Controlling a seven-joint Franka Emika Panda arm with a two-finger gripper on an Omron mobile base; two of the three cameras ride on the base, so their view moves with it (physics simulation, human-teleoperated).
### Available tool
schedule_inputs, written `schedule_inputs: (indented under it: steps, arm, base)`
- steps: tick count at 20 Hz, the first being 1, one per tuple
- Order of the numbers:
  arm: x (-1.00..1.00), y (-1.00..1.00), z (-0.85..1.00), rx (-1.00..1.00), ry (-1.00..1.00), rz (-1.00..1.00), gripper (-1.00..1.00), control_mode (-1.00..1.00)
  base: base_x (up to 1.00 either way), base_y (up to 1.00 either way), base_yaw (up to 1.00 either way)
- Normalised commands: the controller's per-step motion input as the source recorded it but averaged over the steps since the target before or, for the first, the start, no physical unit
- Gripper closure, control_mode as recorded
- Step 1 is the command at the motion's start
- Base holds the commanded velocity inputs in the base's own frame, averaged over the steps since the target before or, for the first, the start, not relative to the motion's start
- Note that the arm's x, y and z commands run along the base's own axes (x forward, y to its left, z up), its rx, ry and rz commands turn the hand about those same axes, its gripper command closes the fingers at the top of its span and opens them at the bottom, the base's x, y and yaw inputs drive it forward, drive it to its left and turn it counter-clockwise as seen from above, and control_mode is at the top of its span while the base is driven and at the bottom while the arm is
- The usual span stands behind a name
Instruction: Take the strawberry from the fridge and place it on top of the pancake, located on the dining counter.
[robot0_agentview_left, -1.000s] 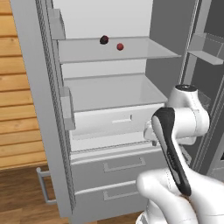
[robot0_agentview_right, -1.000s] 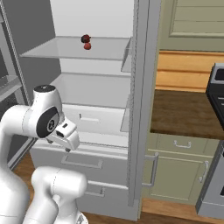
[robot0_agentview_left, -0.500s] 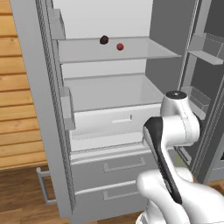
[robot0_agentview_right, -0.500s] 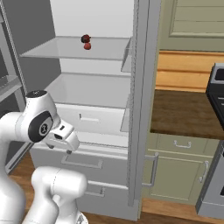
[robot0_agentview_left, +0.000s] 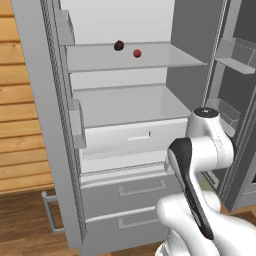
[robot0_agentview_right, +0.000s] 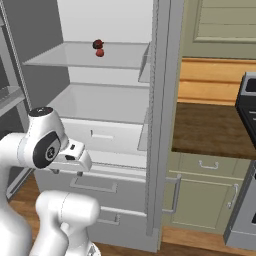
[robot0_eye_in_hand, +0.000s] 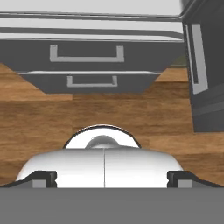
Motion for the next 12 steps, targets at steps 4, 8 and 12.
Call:
schedule_inputs:
  steps: [4, 8, 12]
  arm:
    - [0.00, 0.00, 0.00, 0.00, 0.00, 0.00, -1.00, -1.00]
    - [0.00, 0.00, 0.00, 0.00, 0.00, 0.00, -1.00, -1.00]
    - [0.00, 0.03, 0.00, 0.00, 0.00, 0.00, -1.00, -1.00]
  base:
    - [0.00, 0.00, 0.00]
    - [0.00, 0.00, 0.00]
    - [0.00, 0.00, 0.00]
